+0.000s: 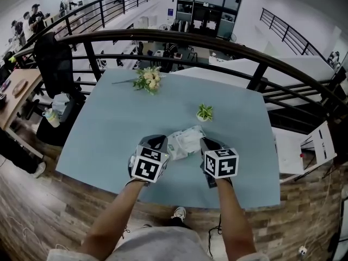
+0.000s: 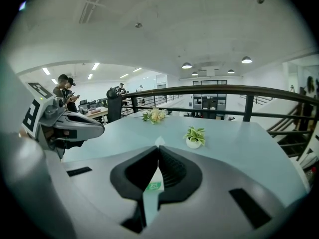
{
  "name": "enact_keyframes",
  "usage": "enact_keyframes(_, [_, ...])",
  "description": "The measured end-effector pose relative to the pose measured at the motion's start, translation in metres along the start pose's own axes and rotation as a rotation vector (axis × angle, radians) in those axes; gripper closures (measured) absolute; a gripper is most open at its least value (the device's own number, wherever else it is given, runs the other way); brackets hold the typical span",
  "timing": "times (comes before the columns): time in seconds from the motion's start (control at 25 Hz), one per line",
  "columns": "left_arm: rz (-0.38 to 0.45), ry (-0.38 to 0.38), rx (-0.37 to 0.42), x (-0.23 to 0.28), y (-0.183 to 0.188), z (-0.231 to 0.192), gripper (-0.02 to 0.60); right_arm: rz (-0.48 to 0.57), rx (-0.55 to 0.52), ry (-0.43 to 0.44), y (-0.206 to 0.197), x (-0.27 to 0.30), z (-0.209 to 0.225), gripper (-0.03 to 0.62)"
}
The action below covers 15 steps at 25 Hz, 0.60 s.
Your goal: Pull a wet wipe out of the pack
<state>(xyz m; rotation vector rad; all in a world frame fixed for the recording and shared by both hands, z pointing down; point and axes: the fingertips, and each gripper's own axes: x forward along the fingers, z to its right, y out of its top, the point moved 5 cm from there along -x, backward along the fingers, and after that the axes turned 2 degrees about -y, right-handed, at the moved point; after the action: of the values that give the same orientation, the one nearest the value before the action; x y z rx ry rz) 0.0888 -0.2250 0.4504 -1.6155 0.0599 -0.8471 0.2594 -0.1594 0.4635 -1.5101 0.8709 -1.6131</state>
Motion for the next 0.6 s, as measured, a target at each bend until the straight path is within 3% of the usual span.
enact_keyframes(0.6, [0.031, -0.007, -0.008, -0.009, 0.006, 0.007, 0.589, 0.066, 0.002, -0.033, 0.008, -0.021, -0.006, 0.586])
